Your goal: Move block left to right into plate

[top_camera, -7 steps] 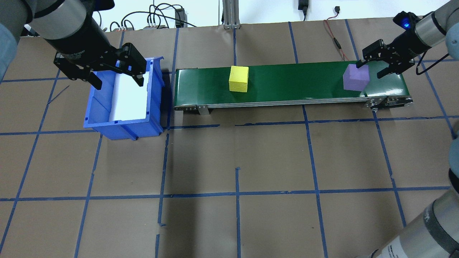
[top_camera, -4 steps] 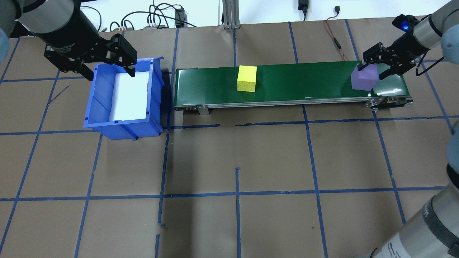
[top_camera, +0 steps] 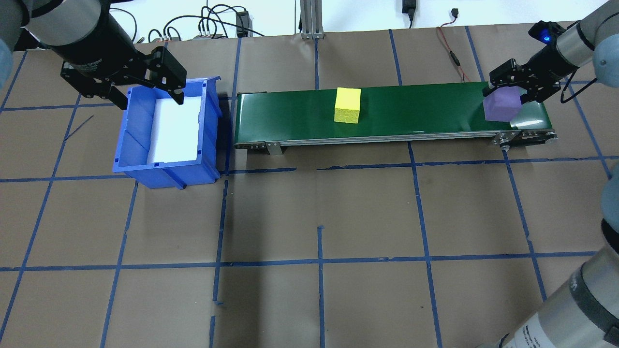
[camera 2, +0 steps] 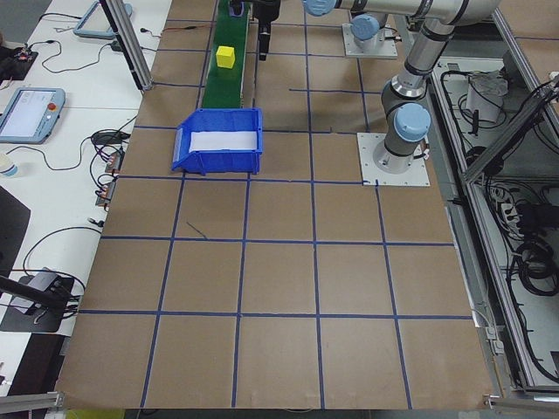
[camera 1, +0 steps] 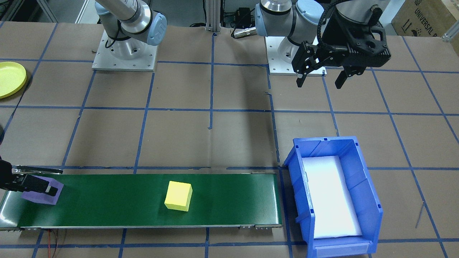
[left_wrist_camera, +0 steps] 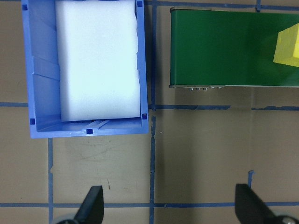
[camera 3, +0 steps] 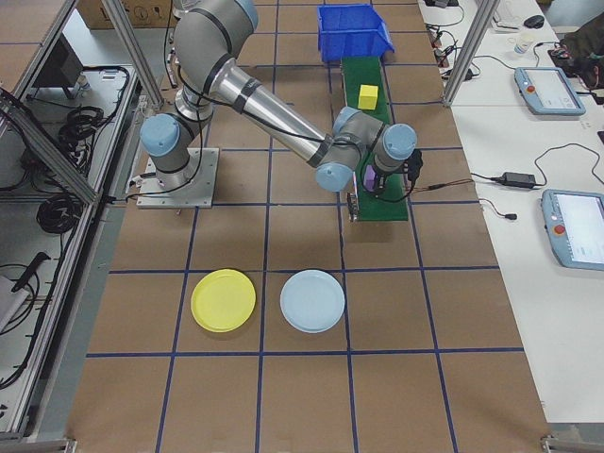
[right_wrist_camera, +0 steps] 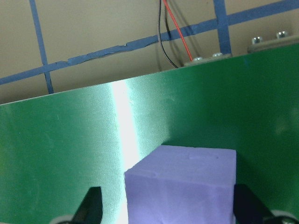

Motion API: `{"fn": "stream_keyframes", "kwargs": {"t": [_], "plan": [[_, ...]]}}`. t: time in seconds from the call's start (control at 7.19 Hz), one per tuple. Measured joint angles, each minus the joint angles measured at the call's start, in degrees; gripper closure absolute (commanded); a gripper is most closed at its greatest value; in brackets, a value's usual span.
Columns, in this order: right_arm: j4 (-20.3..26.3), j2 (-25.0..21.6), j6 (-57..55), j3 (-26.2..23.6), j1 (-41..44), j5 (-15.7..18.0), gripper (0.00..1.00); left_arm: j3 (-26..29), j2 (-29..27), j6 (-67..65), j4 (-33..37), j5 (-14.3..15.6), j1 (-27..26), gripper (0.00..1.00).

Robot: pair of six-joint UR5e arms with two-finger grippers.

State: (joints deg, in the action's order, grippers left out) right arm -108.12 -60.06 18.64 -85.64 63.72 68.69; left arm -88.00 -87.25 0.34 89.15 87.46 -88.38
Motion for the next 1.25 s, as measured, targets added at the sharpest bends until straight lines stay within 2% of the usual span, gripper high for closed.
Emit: {"fn": "stream_keyframes", "kwargs": {"t": [0.14, 0.28, 0.7, 0.97, 1.25], "plan": [[-0.3, 0.4, 0.0, -0.2, 0.0, 1.7, 0.61, 0.0, 0.0, 0.0, 0.1, 0.0, -0.1, 0.00], [-0.6, 0.3, 0.1, -0.1, 0.0, 4.0, 0.65, -0.1, 0.1, 0.0, 0.2, 0.0, -0.1, 0.00], [-0.9, -2.7, 3.3, 0.1, -0.1, 9.7, 0.67, -0.1, 0.1, 0.0, 0.2, 0.0, -0.1, 0.00], [-0.8, -5.2, 14.9, -0.5, -3.4, 16.7, 0.67, -0.1, 0.1, 0.0, 0.2, 0.1, -0.1, 0.00], [-0.9, -5.5, 27.7, -1.1, -12.3, 18.9, 0.67, -0.1, 0.1, 0.0, 0.3, 0.1, -0.1, 0.00]]}}
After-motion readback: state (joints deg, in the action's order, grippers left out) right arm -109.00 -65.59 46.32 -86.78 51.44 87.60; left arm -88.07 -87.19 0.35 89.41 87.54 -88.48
